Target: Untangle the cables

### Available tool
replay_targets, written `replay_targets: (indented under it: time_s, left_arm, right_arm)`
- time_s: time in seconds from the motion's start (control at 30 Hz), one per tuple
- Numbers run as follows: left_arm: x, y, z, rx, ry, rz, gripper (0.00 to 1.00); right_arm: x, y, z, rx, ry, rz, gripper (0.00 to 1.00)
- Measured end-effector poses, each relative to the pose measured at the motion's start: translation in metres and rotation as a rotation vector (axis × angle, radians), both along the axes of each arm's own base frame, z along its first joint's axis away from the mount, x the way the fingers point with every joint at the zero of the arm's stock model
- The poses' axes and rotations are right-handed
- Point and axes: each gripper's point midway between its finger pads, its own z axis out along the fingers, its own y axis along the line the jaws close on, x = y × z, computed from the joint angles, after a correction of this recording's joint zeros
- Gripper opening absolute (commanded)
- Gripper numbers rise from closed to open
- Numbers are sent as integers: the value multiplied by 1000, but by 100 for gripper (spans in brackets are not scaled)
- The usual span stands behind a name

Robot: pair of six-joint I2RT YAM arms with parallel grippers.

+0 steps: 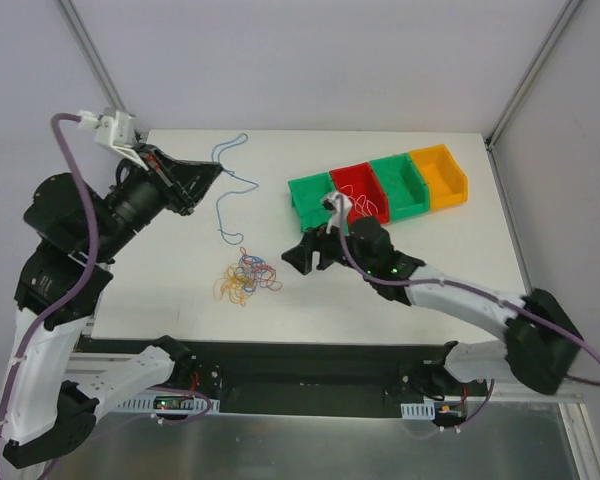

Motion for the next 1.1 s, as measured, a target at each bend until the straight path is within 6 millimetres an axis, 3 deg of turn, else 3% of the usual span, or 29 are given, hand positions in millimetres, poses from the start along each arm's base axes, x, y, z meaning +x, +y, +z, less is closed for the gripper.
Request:
replay_targets:
  time_s: [0.13, 0.23, 0.37, 0.5, 0.67, 0.87, 0.9, 0.97, 1.1]
  left_arm:
    - [5, -38, -39, 6, 106, -166, 0]
    - [10, -74, -84, 9, 215, -312, 0]
    - [4, -135, -162, 90, 389, -481, 0]
    - [-14, -181, -224, 182, 500, -595, 0]
    - [-13, -214, -287, 259, 586, -606, 0]
    - [-11, -248, -368, 267, 750, -645, 0]
    - [-13, -248, -382, 268, 784, -648, 4]
    - [-20, -245, -405, 277, 844, -649, 20]
    - [-30, -236, -417, 268, 871, -649, 57]
  right_arm:
    - [-12, -56, 58, 63, -113, -136, 80]
    - [-20, -100, 76, 63, -140, -258, 79]
    - [-38, -159, 61, 13, -84, -412, 77]
    - [-60, -196, 38, -12, 10, -493, 77]
    - [-80, -217, 10, -34, 146, -559, 77]
    - [-98, -227, -34, -138, 309, -592, 77]
    - [-100, -227, -39, -155, 331, -590, 77]
    - [-104, -226, -47, -186, 368, -585, 77]
    - [-108, -224, -67, -241, 425, -585, 78]
